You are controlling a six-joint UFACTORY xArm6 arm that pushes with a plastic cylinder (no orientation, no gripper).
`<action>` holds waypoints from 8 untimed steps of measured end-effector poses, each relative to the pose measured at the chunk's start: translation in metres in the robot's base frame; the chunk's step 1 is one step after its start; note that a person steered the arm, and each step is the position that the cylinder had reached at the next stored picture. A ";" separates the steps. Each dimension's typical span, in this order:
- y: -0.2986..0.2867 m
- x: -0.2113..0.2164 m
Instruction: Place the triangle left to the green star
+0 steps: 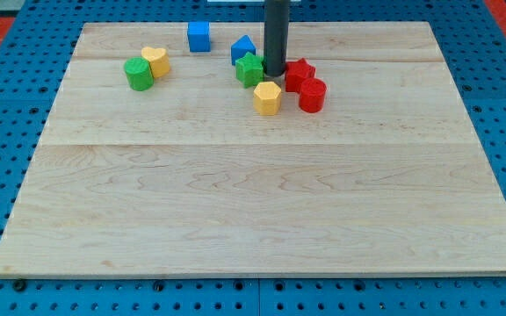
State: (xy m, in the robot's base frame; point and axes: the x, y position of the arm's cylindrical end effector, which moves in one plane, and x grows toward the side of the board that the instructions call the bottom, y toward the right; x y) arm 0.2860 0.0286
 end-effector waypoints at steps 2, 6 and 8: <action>-0.008 -0.073; -0.032 -0.039; -0.078 -0.046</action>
State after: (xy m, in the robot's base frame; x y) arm 0.2401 -0.0491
